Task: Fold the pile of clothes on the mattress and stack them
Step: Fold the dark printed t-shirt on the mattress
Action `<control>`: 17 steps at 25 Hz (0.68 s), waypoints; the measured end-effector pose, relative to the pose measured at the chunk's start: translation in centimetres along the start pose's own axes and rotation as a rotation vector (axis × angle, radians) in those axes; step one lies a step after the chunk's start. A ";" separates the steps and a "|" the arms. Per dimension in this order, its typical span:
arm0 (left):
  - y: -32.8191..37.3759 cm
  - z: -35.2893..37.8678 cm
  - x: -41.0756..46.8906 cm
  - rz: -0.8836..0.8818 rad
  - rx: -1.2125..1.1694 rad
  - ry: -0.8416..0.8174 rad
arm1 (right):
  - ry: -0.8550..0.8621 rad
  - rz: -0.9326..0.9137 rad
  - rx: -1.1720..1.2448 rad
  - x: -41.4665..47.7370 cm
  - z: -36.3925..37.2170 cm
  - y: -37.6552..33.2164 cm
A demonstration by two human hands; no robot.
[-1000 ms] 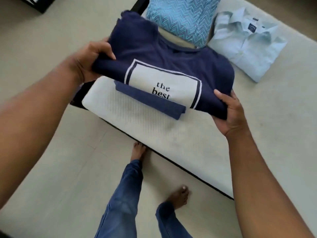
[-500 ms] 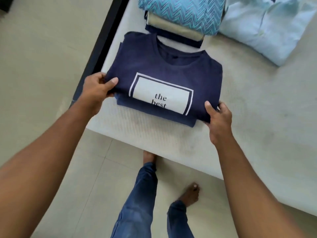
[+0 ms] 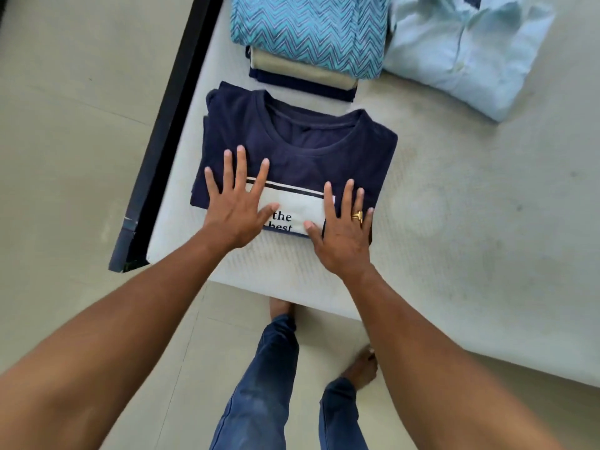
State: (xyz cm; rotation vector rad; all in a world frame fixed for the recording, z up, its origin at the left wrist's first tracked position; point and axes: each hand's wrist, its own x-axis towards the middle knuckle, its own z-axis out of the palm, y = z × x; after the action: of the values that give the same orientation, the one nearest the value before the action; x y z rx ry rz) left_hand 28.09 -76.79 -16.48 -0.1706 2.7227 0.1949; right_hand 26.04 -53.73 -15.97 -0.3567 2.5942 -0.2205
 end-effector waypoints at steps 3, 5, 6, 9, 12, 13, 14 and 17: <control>0.5 -1.2 0.1 -0.046 -0.001 -0.079 | -0.143 0.023 -0.002 0.5 -1.5 0.0; 1.2 -2.5 -0.4 -0.036 0.006 -0.113 | -0.213 0.019 0.028 0.6 -3.5 0.2; 1.6 -3.3 -1.0 -0.026 0.014 -0.123 | -0.231 0.034 0.044 0.2 -4.6 0.4; 3.7 -6.3 -3.5 0.011 0.007 -0.105 | -0.184 0.113 0.082 -2.2 -8.0 0.9; 8.4 -9.4 -6.2 0.091 -0.010 -0.068 | -0.130 0.185 0.148 -6.1 -11.3 1.6; 9.9 -10.2 -6.9 0.120 -0.006 -0.055 | -0.122 0.189 0.159 -7.2 -12.2 1.8; 11.6 -11.1 -7.8 0.154 0.005 -0.040 | -0.106 0.188 0.157 -8.5 -13.1 2.2; 17.1 -14.6 -11.4 0.265 0.050 -0.003 | -0.019 0.191 0.167 -13.6 -16.3 3.6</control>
State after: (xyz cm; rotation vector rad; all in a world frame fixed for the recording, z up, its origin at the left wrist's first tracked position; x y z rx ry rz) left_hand 30.36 -61.33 3.32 0.2061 2.7366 0.2004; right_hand 28.40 -44.85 3.49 -0.0510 2.5486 -0.3616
